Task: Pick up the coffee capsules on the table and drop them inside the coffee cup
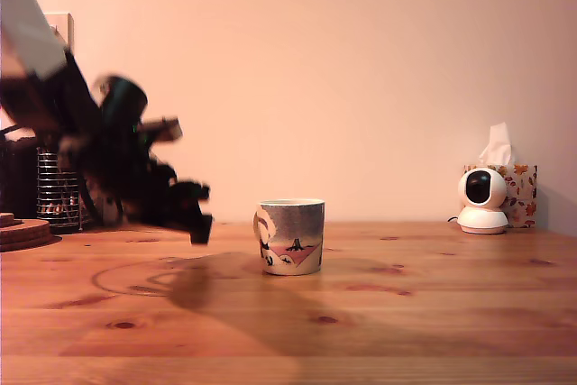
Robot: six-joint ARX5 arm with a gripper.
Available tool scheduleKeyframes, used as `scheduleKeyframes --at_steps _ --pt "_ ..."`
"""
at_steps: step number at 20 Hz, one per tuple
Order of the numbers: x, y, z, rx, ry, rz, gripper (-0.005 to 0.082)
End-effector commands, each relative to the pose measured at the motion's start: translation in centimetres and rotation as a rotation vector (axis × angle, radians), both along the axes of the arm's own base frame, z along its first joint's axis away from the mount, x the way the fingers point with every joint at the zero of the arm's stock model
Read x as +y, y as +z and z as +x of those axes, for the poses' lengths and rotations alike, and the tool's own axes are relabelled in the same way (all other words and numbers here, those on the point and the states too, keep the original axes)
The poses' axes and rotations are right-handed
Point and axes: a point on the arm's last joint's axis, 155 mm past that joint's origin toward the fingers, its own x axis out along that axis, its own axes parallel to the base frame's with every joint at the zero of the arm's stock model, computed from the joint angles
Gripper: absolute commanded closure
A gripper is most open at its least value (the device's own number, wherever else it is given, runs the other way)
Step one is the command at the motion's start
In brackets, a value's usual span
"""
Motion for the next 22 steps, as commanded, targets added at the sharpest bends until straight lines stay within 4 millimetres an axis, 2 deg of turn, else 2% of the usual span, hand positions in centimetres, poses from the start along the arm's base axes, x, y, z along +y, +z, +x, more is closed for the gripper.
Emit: scheduleKeyframes --at_steps 1,13,22 --pt "0.1 2.0 -0.3 -0.013 -0.003 -0.007 0.0558" --pt "1.1 6.5 -4.8 0.086 -0.008 0.018 0.0558" --pt "-0.6 7.3 -6.7 0.107 -0.054 0.028 0.0558"
